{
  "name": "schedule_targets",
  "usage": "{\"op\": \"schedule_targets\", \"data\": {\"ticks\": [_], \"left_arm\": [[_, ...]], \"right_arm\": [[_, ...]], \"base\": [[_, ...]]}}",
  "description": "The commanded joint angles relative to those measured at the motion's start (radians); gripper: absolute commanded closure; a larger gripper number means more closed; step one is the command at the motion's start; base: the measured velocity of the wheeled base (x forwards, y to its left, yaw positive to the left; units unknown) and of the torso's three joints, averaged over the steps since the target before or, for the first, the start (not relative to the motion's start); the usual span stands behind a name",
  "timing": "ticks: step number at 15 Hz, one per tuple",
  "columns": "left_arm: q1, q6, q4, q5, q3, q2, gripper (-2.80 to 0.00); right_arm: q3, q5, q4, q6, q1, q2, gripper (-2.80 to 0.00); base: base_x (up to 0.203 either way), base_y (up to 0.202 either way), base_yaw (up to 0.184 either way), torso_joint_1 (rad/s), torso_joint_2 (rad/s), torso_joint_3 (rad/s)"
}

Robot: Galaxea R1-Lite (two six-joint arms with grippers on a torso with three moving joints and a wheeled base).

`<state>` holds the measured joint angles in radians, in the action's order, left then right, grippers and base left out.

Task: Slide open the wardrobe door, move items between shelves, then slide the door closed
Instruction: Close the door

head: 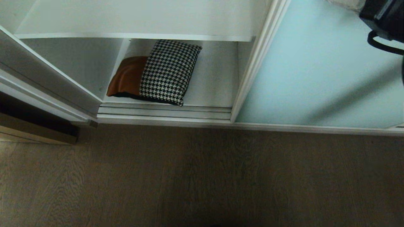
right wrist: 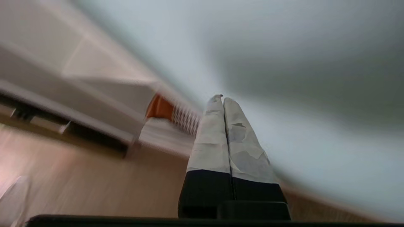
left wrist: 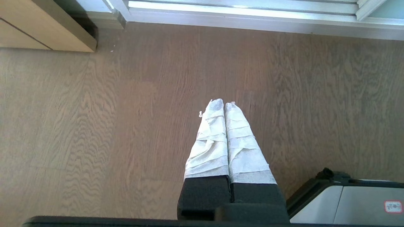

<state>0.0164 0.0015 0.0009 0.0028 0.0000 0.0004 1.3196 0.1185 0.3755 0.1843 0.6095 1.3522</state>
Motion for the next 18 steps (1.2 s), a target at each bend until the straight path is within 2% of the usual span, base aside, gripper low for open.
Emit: {"op": "schedule_targets", "data": {"ticks": [1,4,6,10,15,18], "left_arm": [[0.0,0.0,0.001,0.0,0.002,0.001,0.0],[0.0,0.0,0.001,0.0,0.002,0.001,0.0],[0.0,0.0,0.001,0.0,0.002,0.001,0.0],[0.0,0.001,0.0,0.0,0.002,0.001,0.0],[0.0,0.0,0.0,0.0,0.001,0.001,0.0],[0.0,0.0,-0.001,0.0,0.002,0.001,0.0]], "right_arm": [[0.047,0.02,0.032,0.001,-0.005,0.074,0.0],[0.096,0.071,0.037,0.001,0.045,0.12,0.0],[0.094,0.072,0.034,0.003,0.051,0.121,0.0],[0.109,0.096,0.028,0.001,0.126,0.116,0.0],[0.202,0.167,0.028,-0.014,0.297,0.217,0.0],[0.246,0.174,0.028,-0.05,0.357,0.285,0.0]], "base": [[0.0,0.0,0.0,0.0,0.0,0.0],[0.0,0.0,0.0,0.0,0.0,0.0],[0.0,0.0,0.0,0.0,0.0,0.0],[0.0,0.0,0.0,0.0,0.0,0.0],[0.0,0.0,0.0,0.0,0.0,0.0],[0.0,0.0,0.0,0.0,0.0,0.0]]}}
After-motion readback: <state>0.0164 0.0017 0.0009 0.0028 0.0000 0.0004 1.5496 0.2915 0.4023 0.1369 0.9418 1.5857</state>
